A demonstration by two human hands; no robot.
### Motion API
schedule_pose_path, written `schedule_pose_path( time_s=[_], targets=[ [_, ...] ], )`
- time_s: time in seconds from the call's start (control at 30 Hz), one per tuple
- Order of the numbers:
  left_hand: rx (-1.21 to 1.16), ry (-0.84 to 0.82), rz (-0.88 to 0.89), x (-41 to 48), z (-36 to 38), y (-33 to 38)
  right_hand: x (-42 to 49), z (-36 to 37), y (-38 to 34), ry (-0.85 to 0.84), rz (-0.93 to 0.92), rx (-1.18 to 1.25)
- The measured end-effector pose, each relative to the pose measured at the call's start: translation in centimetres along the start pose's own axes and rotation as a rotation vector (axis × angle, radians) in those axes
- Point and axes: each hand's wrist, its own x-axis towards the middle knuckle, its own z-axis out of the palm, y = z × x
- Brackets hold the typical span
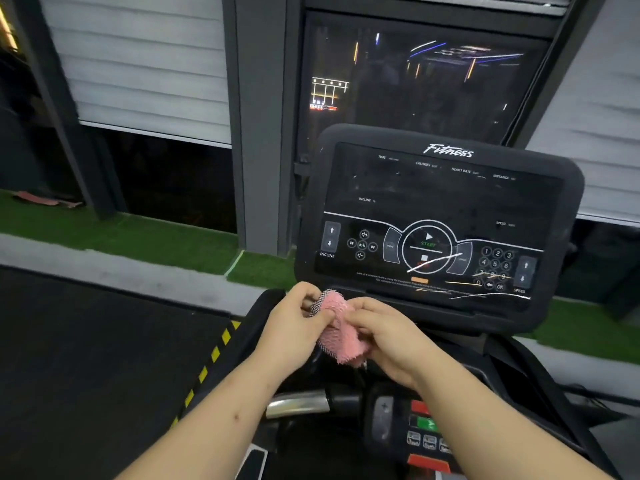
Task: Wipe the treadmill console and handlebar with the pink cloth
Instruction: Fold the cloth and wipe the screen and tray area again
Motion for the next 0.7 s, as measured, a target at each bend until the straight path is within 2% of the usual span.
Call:
schedule_pose_path(
  time_s=[0.17,0.3,0.5,0.6,0.7],
  targets=[
    [0.097,-0.098,0.090,1.8,-0.6,0.8,0.4,-1.1,-0.8,0.001,-0.088,-0.061],
    [0.045,-0.149,0.177,2.6,-0.6,1.9,0.9,-1.7,-0.7,0.060,-0.090,-0.093],
    [-0.086,-0.266,0.101,3.7,0.0,1.9,0.6,-2.5,-1.2,0.098,-0.064,-0.218],
    [-0.101,-0.256,0.044,3.9,0.7,1.8,0.0,-2.8,-1.5,0.103,-0.063,-0.262],
    [-0.198,-0.313,-0.004,3.7,1.0,2.3,-0.2,-3.0,-1.7,0.181,-0.103,-0.261]
  ],
)
